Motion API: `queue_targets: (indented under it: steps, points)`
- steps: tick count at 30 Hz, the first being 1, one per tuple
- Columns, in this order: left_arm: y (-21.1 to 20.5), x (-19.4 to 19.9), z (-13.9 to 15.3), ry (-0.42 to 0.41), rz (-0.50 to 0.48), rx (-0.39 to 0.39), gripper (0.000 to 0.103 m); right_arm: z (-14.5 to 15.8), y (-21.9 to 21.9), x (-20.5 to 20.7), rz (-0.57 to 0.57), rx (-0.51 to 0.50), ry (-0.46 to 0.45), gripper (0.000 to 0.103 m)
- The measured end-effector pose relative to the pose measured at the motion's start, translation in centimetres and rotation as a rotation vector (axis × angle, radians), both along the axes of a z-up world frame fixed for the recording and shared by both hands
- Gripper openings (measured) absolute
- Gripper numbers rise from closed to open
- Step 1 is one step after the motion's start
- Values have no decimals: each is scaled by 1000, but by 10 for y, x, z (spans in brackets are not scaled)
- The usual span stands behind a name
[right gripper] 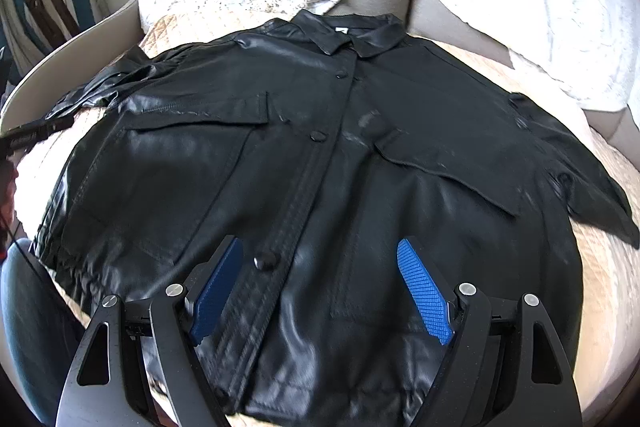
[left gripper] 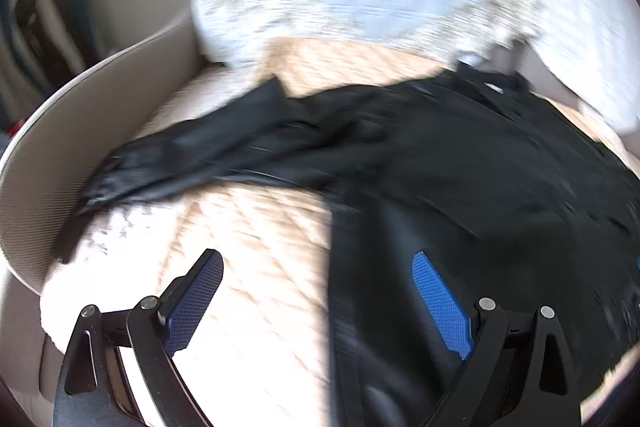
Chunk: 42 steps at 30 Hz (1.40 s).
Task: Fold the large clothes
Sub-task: 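Move the left tool to the sleeve cuff and close on it, then fold the held sleeve across the jacket front with the left tool, release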
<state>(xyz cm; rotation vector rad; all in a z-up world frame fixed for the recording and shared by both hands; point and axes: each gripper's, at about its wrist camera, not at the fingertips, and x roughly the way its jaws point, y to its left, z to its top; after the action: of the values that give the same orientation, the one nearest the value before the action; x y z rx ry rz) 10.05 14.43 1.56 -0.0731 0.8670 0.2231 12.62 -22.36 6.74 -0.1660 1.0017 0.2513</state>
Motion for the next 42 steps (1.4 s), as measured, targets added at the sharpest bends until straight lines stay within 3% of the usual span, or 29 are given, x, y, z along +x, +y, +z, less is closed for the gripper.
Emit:
queue_targets:
  steps: [10,19,21,22,23,24,25,28,31,37,42]
  points:
    - [136,23,-18,-5,306,-75,97,-6,14,29,23,-6,1,80]
    - [199,34,-49,-19,528,-242,96,-16,17,46,27,-26,17,80]
    - [206,37,-57,-23,566,-251,84,-18,16,47,24,-27,21,80]
    - [207,40,-58,-28,577,-220,74,-19,16,48,24,-27,23,80]
    - [207,43,-58,-29,584,-192,53,-20,15,47,24,-26,25,80]
    - [208,47,-58,-25,588,-177,42,-20,14,47,23,-26,26,80]
    - [209,49,-57,-28,579,-188,21,-20,13,47,22,-25,27,80]
    - [201,54,-41,-46,544,-154,10,-22,9,46,15,-19,30,80]
    - [180,56,-6,-123,457,-130,9,-21,3,44,4,-10,28,80]
    - [83,71,75,-288,142,-115,8,-19,-10,38,-34,24,25,80]
    - [-20,96,96,-335,-138,-174,8,-16,-25,32,-64,39,22,80]
